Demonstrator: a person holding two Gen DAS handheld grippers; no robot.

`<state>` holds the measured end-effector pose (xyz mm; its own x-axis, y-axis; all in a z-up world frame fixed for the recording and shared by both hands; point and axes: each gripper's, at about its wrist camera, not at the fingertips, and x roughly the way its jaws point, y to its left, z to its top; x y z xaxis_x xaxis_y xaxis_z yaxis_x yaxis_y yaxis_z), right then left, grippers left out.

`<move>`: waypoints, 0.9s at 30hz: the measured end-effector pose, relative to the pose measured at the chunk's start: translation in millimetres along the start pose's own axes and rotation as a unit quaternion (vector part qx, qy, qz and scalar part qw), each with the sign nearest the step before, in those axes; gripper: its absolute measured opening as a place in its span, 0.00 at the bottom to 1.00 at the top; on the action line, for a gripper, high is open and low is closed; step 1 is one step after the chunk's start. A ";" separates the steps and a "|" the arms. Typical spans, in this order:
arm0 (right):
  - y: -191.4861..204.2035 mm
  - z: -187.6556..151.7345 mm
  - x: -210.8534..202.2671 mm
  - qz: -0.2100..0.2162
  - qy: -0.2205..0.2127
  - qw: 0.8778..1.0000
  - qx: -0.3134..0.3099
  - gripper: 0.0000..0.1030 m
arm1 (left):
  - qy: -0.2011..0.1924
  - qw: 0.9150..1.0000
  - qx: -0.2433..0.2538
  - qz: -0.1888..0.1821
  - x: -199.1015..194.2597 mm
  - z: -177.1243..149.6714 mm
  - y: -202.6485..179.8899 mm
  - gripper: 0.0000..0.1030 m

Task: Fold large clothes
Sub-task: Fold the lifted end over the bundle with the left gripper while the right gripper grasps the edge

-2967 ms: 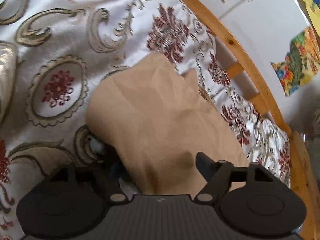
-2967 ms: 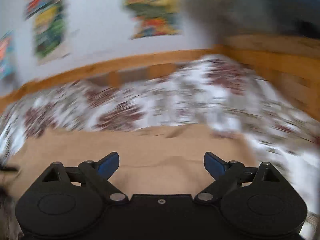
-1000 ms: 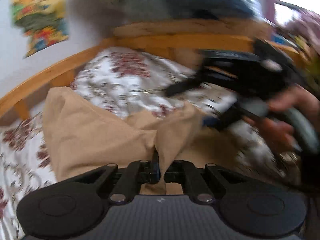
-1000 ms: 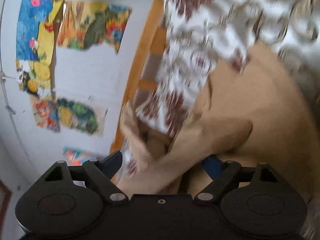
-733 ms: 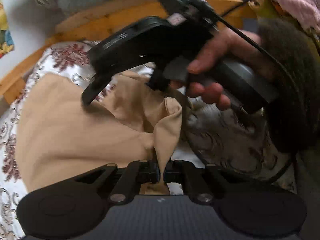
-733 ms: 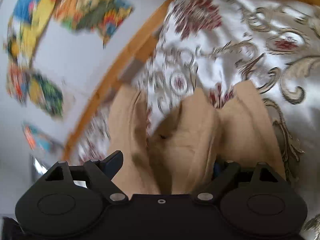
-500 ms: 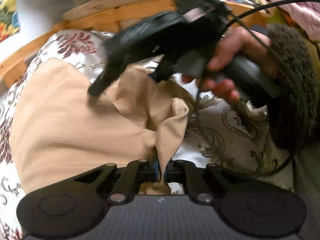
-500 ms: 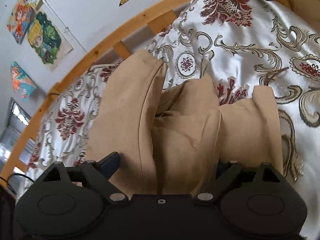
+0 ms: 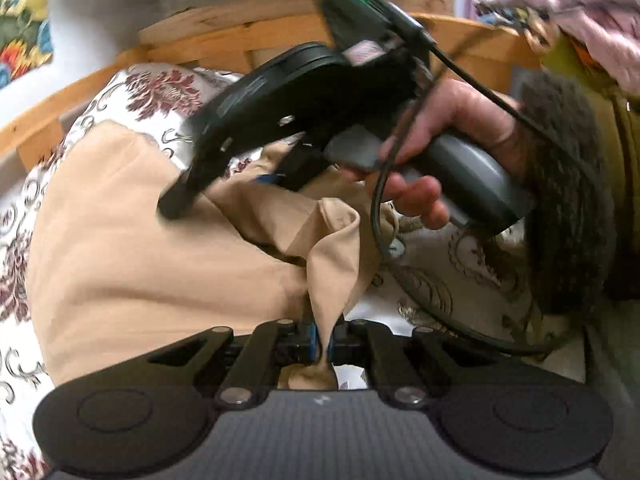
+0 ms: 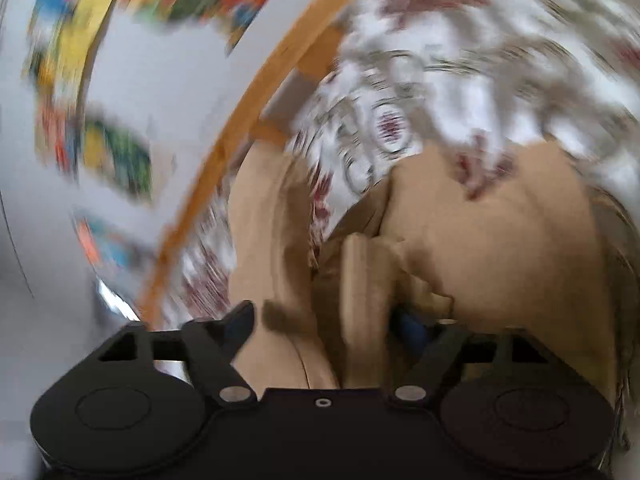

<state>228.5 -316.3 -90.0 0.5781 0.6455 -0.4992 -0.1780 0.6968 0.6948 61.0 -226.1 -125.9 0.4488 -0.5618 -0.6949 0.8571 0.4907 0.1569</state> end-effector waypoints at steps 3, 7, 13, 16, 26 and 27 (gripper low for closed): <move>21.6 -10.4 8.8 -0.040 0.001 0.997 -0.069 0.50 | -0.001 1.000 0.009 0.007 2.3 -3.9 -4.7 0.05; 16.9 -15.6 -5.3 -0.044 -0.030 0.996 -0.068 0.17 | -0.015 0.999 -0.033 -0.020 -5.3 -4.9 3.8 0.32; 37.1 -21.0 -8.2 -0.089 -0.072 0.985 -0.131 0.09 | -0.059 0.987 -0.141 -0.048 -42.8 -23.6 34.0 0.65; 47.9 -20.0 -12.4 -0.114 -0.097 0.976 -0.157 0.09 | -0.086 0.974 -0.206 -0.035 -65.8 -32.8 56.1 0.73; 36.0 -11.3 -71.8 -0.226 -0.154 0.945 -0.179 0.07 | -0.080 0.926 -0.365 0.055 -63.4 -42.3 118.7 0.82; 29.0 -11.9 -70.0 -0.228 -0.147 0.948 -0.167 0.07 | -0.068 0.928 -0.363 0.059 -54.3 -43.7 119.3 0.81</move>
<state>173.4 -337.6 -41.1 0.8438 0.1725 -0.5081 -0.0696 0.9741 0.2151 127.8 -108.0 -100.1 0.5981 -0.5309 -0.6003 0.4270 0.8450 -0.3219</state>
